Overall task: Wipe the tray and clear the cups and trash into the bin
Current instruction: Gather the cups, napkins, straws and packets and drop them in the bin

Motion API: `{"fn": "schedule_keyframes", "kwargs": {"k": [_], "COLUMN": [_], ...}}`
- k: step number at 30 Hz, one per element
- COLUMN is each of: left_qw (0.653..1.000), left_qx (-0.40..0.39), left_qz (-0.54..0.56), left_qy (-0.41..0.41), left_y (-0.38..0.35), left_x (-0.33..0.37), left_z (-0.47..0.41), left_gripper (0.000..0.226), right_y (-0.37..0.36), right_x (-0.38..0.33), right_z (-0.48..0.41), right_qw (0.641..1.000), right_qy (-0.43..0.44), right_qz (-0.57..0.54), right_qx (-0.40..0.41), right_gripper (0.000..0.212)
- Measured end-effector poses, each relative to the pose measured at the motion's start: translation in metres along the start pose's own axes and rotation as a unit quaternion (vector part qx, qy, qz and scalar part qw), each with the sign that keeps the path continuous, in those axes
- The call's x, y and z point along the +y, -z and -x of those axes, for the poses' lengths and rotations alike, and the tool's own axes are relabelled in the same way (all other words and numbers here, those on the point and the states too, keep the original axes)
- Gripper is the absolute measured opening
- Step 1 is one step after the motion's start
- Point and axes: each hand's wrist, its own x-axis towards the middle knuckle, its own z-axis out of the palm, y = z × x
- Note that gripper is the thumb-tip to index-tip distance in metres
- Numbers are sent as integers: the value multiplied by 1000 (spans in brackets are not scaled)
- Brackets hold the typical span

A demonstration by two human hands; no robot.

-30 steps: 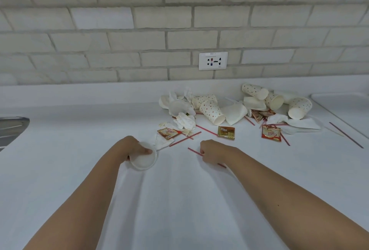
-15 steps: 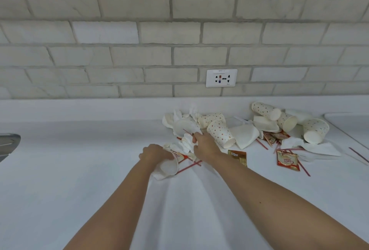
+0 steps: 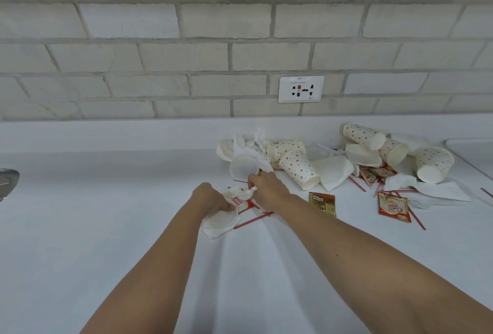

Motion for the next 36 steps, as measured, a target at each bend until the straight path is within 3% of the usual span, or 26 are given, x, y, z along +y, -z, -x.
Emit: {"fn": "schedule_keyframes", "kwargs": {"k": [7,14,17,25,28,36], "left_qw": [981,951,938,902,901,878], "left_qx": [-95,-135,-131,-139,-132,-203], "left_qz": [167,265,297,346,343,328], "left_qy": [-9,-82,-120,-217,-230,-284], "left_y": [10,19,24,-3,-35,-155], "left_x": [-19,-27,-13,54,83,152], "left_z": [9,38,55,108,136,221], "left_gripper": [61,31,19,19,12,20], "right_y": [37,78,91,114,122,137], "right_x": [13,18,21,58,86,175], "right_z": [17,50,65,122,155,268], "right_qw": [982,938,929,910,905,874], "right_qy": [-16,-37,-43,-96,-125,-211], "right_qz": [-185,-335,-354,-381,-374,-381], "right_qx": [22,76,95,135,156,216], "right_gripper": [32,15,17,23,19,17]}}
